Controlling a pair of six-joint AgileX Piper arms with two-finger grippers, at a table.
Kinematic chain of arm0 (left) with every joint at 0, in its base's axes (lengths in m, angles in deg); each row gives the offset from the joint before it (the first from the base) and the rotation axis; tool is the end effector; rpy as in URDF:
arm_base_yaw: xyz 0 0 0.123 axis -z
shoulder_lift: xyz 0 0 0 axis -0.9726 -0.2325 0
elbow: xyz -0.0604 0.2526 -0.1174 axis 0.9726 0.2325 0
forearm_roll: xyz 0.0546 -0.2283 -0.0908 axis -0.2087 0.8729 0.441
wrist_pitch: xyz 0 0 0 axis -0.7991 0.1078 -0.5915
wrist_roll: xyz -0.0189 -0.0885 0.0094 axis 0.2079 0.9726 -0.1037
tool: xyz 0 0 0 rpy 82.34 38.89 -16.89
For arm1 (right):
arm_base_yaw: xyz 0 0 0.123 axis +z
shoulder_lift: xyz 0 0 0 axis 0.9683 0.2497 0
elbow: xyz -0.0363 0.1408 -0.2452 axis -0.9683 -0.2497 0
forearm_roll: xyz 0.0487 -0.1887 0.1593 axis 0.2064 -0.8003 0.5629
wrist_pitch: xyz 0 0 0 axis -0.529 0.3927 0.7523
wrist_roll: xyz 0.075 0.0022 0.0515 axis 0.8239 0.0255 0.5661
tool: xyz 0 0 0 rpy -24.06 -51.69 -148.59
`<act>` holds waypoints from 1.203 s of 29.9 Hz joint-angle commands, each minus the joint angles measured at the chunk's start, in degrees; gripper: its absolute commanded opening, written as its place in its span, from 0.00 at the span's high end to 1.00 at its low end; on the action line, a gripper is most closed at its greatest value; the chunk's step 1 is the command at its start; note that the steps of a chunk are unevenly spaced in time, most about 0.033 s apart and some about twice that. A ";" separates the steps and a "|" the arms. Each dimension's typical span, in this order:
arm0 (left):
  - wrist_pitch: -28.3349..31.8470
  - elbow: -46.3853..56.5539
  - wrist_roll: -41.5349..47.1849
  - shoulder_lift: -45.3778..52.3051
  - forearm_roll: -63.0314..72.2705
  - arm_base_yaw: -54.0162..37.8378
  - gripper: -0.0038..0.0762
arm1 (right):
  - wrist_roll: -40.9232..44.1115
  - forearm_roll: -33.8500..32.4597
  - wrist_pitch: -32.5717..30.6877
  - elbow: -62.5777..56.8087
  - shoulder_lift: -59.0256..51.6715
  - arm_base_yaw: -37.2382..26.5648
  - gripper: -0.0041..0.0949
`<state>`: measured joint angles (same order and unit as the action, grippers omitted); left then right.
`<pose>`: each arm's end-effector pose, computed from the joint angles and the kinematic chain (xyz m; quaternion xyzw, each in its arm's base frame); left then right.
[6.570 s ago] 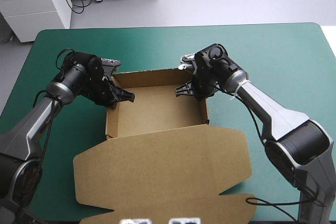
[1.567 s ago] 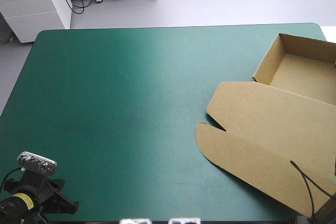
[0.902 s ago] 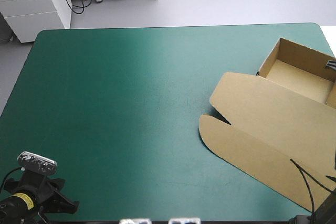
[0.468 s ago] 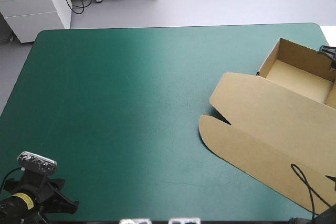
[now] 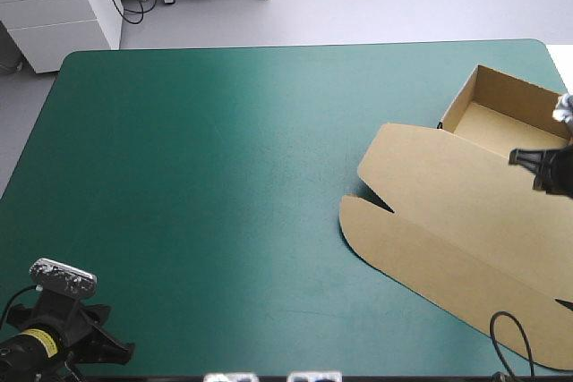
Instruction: Fold the box
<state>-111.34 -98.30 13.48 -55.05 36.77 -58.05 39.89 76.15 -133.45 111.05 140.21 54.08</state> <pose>0.0419 -0.0070 0.2902 0.1606 0.9359 -0.0092 0.3135 0.2283 -0.0725 0.3667 0.1240 0.9666 0.0366 0.2214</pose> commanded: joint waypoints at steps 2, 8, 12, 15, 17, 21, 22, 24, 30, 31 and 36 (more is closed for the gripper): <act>2.91 -1.30 0.28 -0.56 0.05 0.17 0.96 | -3.31 0.95 3.74 -11.26 -11.76 2.58 0.91; 6.14 -1.30 0.06 -0.56 0.19 0.17 0.96 | -5.55 2.82 7.07 -20.77 -26.42 7.67 0.91; 9.14 -0.72 0.06 -0.56 0.19 0.17 0.96 | -5.55 2.92 7.18 -24.86 -34.75 11.07 0.92; 10.85 0.72 0.06 -0.56 0.19 0.17 0.96 | -5.65 3.18 7.86 -28.35 -40.65 12.75 0.94; 11.56 1.48 0.06 -0.56 0.19 0.17 0.96 | -6.02 3.18 8.59 -30.79 -44.32 13.23 0.94; 13.52 2.87 0.03 -0.56 0.19 0.17 0.96 | -6.02 3.18 9.68 -35.47 -50.81 13.23 0.94; 14.14 3.12 -0.09 -0.56 0.19 0.17 0.96 | -6.02 3.18 9.67 -36.11 -51.64 13.23 0.94; 14.97 3.85 -0.09 -0.56 0.28 0.17 0.96 | -6.02 3.18 9.67 -38.04 -54.27 13.23 0.94; 15.78 5.00 -0.09 -0.56 0.42 0.17 0.96 | -6.02 3.27 9.99 -42.11 -59.49 13.23 0.94; 15.81 5.00 -0.09 -0.56 0.42 0.17 0.96 | -6.02 3.27 9.99 -43.01 -60.21 13.23 0.94; 15.32 5.00 0.89 -0.56 0.42 0.17 0.96 | -5.48 3.49 12.21 -43.97 -61.52 13.23 0.94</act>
<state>-98.84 -91.99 13.50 -55.05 36.87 -58.05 34.48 78.55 -125.55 66.08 78.28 67.12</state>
